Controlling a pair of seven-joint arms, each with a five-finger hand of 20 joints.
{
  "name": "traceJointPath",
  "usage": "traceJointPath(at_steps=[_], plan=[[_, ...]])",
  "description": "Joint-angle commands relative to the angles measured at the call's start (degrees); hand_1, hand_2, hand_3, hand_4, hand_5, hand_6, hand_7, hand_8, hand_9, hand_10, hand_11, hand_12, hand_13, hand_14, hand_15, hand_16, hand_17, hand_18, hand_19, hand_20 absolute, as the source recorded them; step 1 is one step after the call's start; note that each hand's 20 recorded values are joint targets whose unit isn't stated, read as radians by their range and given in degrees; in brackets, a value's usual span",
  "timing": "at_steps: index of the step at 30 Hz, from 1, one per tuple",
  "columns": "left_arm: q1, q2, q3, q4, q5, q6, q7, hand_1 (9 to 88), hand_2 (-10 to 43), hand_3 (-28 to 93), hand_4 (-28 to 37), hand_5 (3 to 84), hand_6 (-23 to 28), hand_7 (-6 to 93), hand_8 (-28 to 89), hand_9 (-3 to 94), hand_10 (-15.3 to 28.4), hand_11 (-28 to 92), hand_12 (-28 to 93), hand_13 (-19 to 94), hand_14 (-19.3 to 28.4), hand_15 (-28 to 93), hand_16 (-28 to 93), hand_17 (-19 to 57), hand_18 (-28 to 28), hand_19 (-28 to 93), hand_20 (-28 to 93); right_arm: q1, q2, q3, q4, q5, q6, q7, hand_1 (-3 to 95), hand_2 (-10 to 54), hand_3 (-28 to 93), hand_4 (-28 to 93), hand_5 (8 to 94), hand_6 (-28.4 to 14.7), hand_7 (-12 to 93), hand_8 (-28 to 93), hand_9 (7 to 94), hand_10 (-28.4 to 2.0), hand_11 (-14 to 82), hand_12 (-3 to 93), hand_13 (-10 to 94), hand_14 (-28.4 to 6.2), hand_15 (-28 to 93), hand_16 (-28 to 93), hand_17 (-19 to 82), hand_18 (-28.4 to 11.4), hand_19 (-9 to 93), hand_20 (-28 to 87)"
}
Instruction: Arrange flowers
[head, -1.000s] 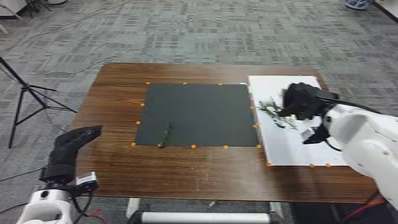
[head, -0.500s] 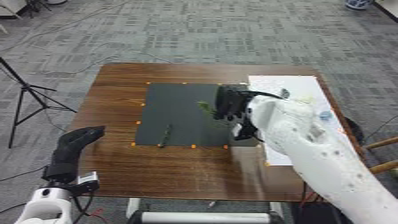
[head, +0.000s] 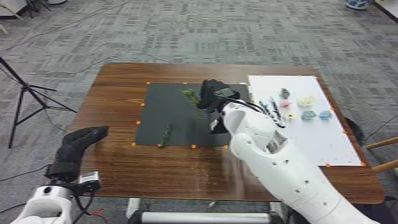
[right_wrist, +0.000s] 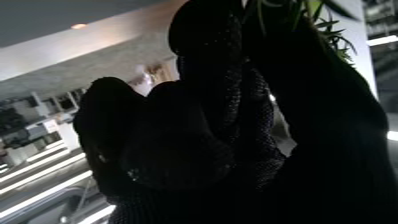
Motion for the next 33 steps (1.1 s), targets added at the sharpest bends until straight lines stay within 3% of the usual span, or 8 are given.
traceJointPath(at_steps=[1, 11, 14, 16, 26, 29, 30, 33], plan=[[0.4, -0.45, -0.47, -0.48, 1.38, -1.84, -0.98, 27.0, -1.0, 70, -25.1, 51.3, 3.3, 19.0, -9, 47.5, 13.5, 21, 12, 35, 15.6, 17, 1, 2.4, 12.6, 11, 17, -2.1, -0.7, -1.1, -1.5, -2.0, -3.3, 0.3, 54.1, -9.3, 59, -9, 82.1, -2.0, 30, 24, 93.7, -10.4, 41.5, 23.6, 94, -0.8, 69, 22, 69, -14.8, 93, 60], [0.7, -0.56, -0.82, -0.81, 1.74, -2.56, -1.3, 27.1, -1.1, 70, -25.0, 51.2, 3.3, 18.9, -9, 47.1, 13.4, 21, 12, 35, 15.5, 17, 1, 2.2, 12.7, 11, 17, -1.6, -0.6, 0.1, -2.3, 2.6, -7.1, 2.1, 45.2, -8.5, 61, -7, 81.2, -2.8, 28, 20, 93.7, -10.6, 34.7, 22.4, 94, -0.9, 64, 22, 68, -13.7, 93, 56], [0.8, -0.59, -0.89, -0.82, 1.77, -2.52, -1.48, 27.0, -1.1, 70, -25.0, 51.2, 3.3, 18.9, -9, 46.9, 13.4, 21, 12, 35, 15.5, 17, 1, 2.2, 12.6, 11, 17, -1.1, -0.5, 0.6, -2.0, 2.7, -7.0, 2.2, 42.7, -8.1, 61, -7, 80.9, -3.1, 26, 18, 93.7, -11.0, 32.4, 22.0, 94, -0.9, 64, 22, 68, -13.7, 93, 55], [-0.2, -0.68, -0.39, -0.34, 1.79, -2.54, -1.9, 27.1, -0.9, 70, -25.1, 51.1, 3.3, 18.9, -9, 46.9, 13.4, 21, 12, 35, 15.5, 17, 2, 2.1, 12.7, 11, 17, -0.7, -1.1, 1.2, -0.8, 2.2, -6.5, 1.5, 42.2, -7.8, 61, -7, 80.9, -3.3, 26, 17, 93.7, -11.1, 31.7, 21.7, 94, -1.0, 64, 22, 68, -13.8, 93, 55], [0.2, -0.76, -0.24, -0.63, 1.94, -2.89, -1.87, 27.1, -0.9, 70, -24.9, 51.1, 3.3, 18.9, -9, 46.8, 13.5, 20, 12, 35, 15.6, 17, 2, 2.0, 12.7, 11, 17, -0.5, -0.3, 2.7, -1.8, 3.3, -7.0, 1.9, 39.5, -5.7, 63, -8, 81.4, -3.5, 25, 9, 93.7, -11.0, 31.1, 20.7, 94, -1.0, 64, 22, 68, -13.7, 93, 54], [0.5, -0.81, -0.42, -0.77, 1.91, -2.93, -1.84, 27.1, -1.0, 70, -24.9, 51.1, 3.3, 18.8, -9, 46.8, 13.5, 20, 12, 35, 15.6, 17, 2, 2.1, 12.7, 11, 17, -1.5, 0.1, 6.3, -3.8, 7.2, -11.8, -2.2, 37.6, -4.5, 64, -8, 80.6, -3.5, 26, 1, 93.7, -11.0, 29.2, 21.0, 94, -1.2, 63, 22, 67, -13.9, 93, 54], [0.7, -0.85, -0.52, -0.83, 1.9, -2.86, -1.82, 27.1, -0.9, 70, -24.9, 51.1, 3.3, 18.9, -9, 46.8, 13.5, 21, 12, 35, 15.6, 17, 2, 2.1, 12.7, 11, 17, -2.3, -0.2, 8.9, -3.8, 9.2, -14.6, -7.3, 37.2, -4.2, 64, -8, 80.0, -3.5, 26, -1, 93.7, -11.0, 28.0, 21.2, 94, -1.4, 63, 23, 67, -14.1, 93, 55], [0.8, -0.95, -0.47, -0.82, 1.66, -2.73, -1.7, 27.1, -1.0, 70, -24.9, 51.1, 3.3, 18.9, -9, 46.9, 13.5, 21, 12, 35, 15.6, 17, 2, 2.0, 12.7, 11, 17, -4.1, -0.5, 13.8, -4.7, 22.7, -20.8, -10.9, 34.4, -0.1, 65, -10, 76.4, -2.5, 27, -6, 91.7, -11.3, 21.7, 22.0, 94, -2.9, 58, 28, 62, -16.1, 93, 56]])
